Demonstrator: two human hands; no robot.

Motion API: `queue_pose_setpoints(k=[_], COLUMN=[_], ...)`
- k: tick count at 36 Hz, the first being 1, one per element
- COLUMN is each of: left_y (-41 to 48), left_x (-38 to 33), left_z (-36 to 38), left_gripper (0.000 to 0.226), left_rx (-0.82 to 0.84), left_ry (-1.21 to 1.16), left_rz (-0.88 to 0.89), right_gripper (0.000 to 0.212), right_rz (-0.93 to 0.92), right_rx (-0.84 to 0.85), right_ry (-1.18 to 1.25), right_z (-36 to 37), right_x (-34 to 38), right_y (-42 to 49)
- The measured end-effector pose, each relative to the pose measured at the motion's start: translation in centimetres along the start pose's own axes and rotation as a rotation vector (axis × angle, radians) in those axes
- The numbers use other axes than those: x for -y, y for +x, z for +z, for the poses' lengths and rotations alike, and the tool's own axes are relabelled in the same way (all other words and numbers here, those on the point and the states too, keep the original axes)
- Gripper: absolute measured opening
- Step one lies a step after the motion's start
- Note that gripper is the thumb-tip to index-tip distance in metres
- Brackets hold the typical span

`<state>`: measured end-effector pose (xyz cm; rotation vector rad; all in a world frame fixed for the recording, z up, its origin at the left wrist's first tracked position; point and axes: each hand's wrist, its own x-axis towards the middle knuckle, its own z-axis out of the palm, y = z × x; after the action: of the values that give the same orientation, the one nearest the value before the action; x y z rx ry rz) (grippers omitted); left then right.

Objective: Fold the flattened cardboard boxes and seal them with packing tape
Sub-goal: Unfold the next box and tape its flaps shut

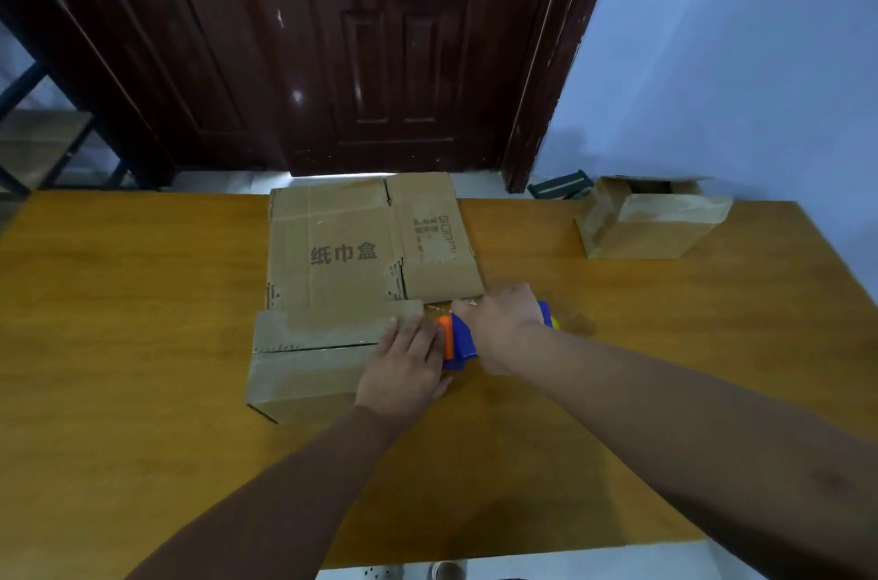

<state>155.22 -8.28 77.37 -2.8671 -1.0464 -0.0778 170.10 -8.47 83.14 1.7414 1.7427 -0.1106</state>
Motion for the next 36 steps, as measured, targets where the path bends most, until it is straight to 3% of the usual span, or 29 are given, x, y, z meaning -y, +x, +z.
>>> queue_pose_setpoints(k=[7, 12, 17, 36], left_y=[1.5, 2.6, 1.7, 0.1], left_x=[-1.9, -2.8, -1.9, -1.1], left_z=[0.1, -1.6, -0.6, 0.3], left_gripper=[0.065, 0.049, 0.047, 0.063], left_rx=[0.234, 0.064, -0.079, -0.159], left_ry=[-0.025, 0.08, 0.001, -0.157], left_rz=[-0.122, -0.12, -0.144, -0.19], right_gripper=[0.048, 0.046, 0.047, 0.054], right_rz=[-0.003, 0.025, 0.009, -0.007], right_rx=[0.053, 0.085, 0.076, 0.144], right_ry=[0.036, 0.021, 0.038, 0.013], right_z=[-1.0, -1.7, -1.8, -3.7], right_x=[-0.5, -0.9, -0.2, 1.0], right_y=[-0.1, -0.2, -0.2, 0.5])
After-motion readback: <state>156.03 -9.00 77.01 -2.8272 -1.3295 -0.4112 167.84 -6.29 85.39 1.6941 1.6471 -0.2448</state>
